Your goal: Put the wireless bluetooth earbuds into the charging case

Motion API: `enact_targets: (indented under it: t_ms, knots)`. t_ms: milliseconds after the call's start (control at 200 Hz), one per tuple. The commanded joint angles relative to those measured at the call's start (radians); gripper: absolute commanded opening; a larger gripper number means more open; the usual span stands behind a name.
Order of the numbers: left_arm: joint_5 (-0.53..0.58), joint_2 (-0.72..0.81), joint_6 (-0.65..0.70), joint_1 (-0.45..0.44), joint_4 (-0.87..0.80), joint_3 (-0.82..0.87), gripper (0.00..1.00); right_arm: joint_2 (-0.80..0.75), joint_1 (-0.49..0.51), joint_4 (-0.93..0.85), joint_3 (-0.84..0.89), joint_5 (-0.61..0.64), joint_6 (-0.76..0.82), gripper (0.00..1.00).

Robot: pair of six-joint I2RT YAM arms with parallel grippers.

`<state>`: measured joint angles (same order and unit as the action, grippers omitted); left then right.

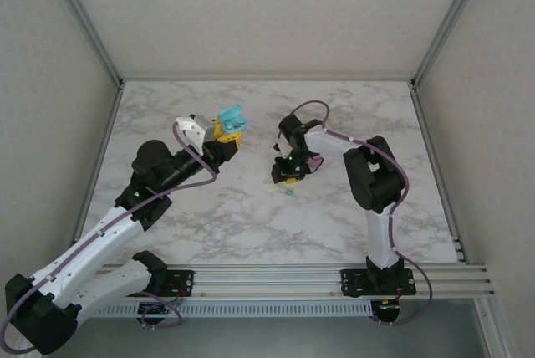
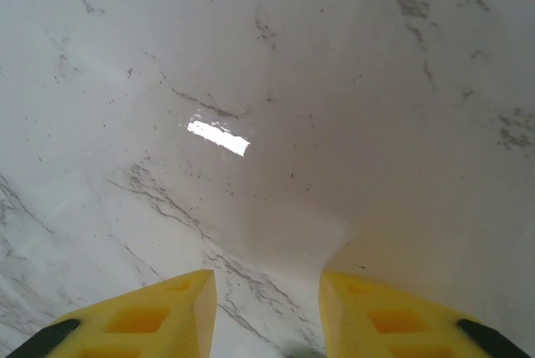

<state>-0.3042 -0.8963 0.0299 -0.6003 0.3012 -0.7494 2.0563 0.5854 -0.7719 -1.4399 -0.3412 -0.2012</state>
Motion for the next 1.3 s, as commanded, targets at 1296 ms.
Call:
enact_targets:
  t_ms: [1296]
  knots:
    - [-0.005,-0.005,0.007,0.000,0.016,-0.022,0.21,0.012,0.090,-0.202,-0.049,0.228,0.048,0.33]
